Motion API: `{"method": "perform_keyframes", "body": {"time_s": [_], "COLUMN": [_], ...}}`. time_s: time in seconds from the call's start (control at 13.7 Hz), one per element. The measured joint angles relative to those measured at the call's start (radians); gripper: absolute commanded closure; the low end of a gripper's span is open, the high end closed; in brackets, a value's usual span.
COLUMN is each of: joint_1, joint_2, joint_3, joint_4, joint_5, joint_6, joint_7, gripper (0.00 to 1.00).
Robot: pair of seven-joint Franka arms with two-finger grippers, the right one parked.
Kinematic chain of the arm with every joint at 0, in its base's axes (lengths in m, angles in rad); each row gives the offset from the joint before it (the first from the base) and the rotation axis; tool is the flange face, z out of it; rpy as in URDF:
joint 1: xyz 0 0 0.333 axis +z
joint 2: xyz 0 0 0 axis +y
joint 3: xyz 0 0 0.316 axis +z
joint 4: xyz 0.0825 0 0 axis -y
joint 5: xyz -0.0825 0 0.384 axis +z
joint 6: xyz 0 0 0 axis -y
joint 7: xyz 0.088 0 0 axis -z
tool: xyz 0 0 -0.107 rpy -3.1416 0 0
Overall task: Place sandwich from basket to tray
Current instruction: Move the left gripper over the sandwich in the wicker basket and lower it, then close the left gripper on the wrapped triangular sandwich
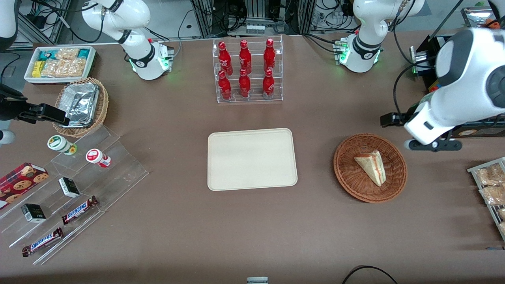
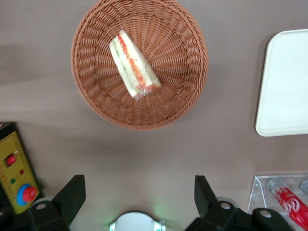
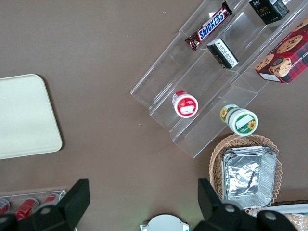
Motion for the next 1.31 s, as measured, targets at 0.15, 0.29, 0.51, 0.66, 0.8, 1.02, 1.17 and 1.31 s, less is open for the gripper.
{"method": "perform_keyframes", "body": {"time_s": [0.15,0.29,0.51,0.66,0.8,1.02,1.17,1.31], "joint_1": [0.000,0.000,0.000,0.000,0.001,0.002,0.002,0.003], "joint_2": [0.003,0.004,0.014,0.028,0.040,0.046,0.046,0.046], "joint_3": [0.000,0.000,0.000,0.000,0.001,0.001,0.001,0.002], "joint_4": [-0.072,-0.136,-0.201,-0.214,-0.235,-0.311,-0.363,-0.401], "joint_5": [0.000,0.000,0.000,0.000,0.000,0.000,0.000,0.000], "joint_6": [0.100,0.197,0.292,0.322,0.377,0.497,0.573,0.639], "joint_7": [0.000,-0.002,-0.027,-0.034,-0.040,-0.122,-0.175,-0.223], "gripper": [0.00,0.00,0.00,0.00,0.00,0.00,0.00,0.00]}}
